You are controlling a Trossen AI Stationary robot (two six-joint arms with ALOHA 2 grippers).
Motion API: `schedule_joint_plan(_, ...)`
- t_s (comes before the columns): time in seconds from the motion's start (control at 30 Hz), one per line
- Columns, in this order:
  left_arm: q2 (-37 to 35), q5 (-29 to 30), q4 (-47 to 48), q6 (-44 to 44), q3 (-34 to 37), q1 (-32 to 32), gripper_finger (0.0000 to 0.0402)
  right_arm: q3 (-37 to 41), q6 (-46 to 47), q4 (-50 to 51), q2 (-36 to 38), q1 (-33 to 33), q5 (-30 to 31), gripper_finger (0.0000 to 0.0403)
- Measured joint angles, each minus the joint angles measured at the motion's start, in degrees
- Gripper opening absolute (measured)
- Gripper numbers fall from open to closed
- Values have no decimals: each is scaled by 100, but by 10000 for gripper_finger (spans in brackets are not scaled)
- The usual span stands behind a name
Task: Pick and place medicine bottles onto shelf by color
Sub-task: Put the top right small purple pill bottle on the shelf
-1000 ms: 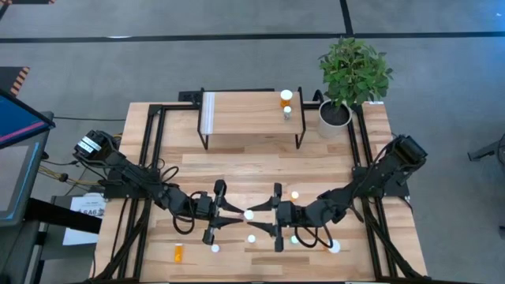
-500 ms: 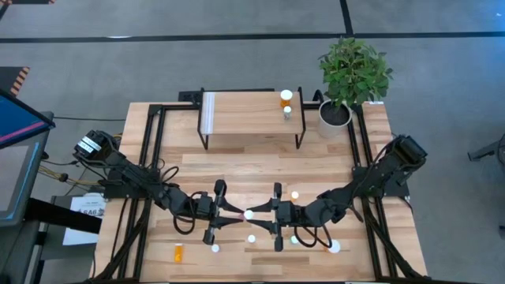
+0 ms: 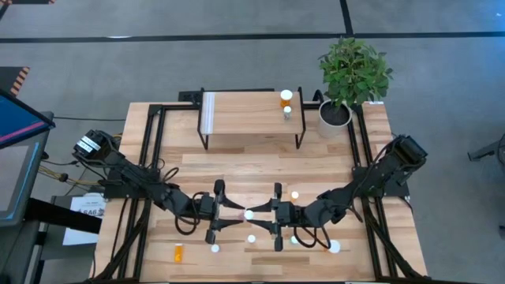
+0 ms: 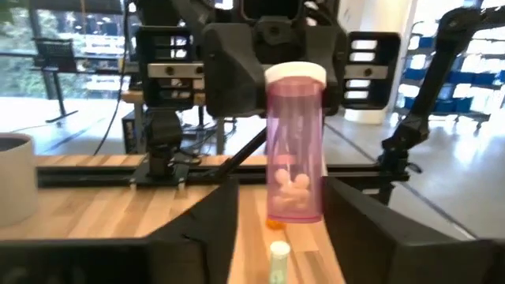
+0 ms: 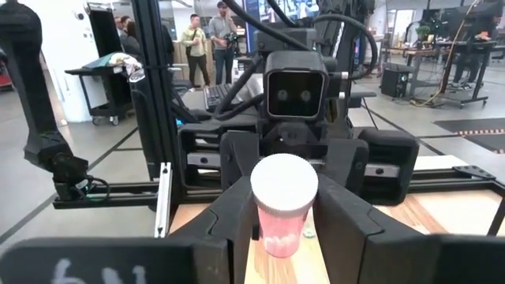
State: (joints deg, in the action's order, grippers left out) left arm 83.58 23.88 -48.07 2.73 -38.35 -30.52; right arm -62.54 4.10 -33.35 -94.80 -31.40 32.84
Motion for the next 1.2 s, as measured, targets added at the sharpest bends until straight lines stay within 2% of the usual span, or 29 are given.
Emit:
schedule_joint_plan(0.2,-495,503,976,244,0,-49,242,0,-2,125,0,7,95,138)
schedule_joint_plan(0.4,-1174,940,2278,609,2,-256,269,0,0,791,282,-28,442,138)
schedule_joint_plan(0.53,-1473,1566,3027,852,7,-511,270,-2,-1,1583,674,-158,1220,138)
schedule_joint_plan(0.67,-1527,2169,3113,849,11,-716,270,-2,226,2543,1107,-107,1977,138)
schedule_joint_plan(0.83,-1527,2197,3118,850,11,-750,270,-2,994,3948,1632,440,1998,138)
schedule_joint_plan(0.97,-1524,2186,3125,910,11,-743,270,-2,1698,5155,1919,1181,1952,138)
schedule_joint_plan(1.2,-1524,2160,3123,932,11,-743,270,-2,1940,5963,1953,2603,1053,138)
